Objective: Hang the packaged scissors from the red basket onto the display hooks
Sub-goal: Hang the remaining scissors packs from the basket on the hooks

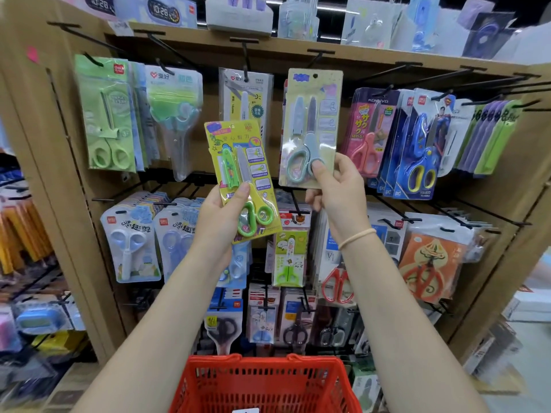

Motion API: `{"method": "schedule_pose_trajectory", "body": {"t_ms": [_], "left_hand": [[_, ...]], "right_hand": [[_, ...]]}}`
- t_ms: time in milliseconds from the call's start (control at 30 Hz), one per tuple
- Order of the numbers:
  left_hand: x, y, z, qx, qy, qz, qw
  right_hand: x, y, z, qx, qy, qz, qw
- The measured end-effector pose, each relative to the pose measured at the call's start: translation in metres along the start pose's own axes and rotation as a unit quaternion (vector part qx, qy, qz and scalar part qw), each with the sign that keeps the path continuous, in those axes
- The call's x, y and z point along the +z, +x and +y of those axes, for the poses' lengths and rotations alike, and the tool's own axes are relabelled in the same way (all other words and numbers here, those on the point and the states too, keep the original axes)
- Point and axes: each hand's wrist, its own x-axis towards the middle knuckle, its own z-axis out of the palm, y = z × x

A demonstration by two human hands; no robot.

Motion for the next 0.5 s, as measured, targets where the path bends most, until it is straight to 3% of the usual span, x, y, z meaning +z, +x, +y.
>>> {"method": "schedule_pose_trajectory", "body": {"t_ms": [233,500], "left_hand": [[0.001,0.000,0.001,0.006,-0.009,-0.005,1.000],[0.003,0.000,0.000,0.031,-0.007,-0.015,0.999]], "right_hand": [[0.002,0.005,-0.004,0.026,0.016,0.011,0.999],[-0.001,-0.006,0.017,0.175,-0.018,0.021,0.984]]}}
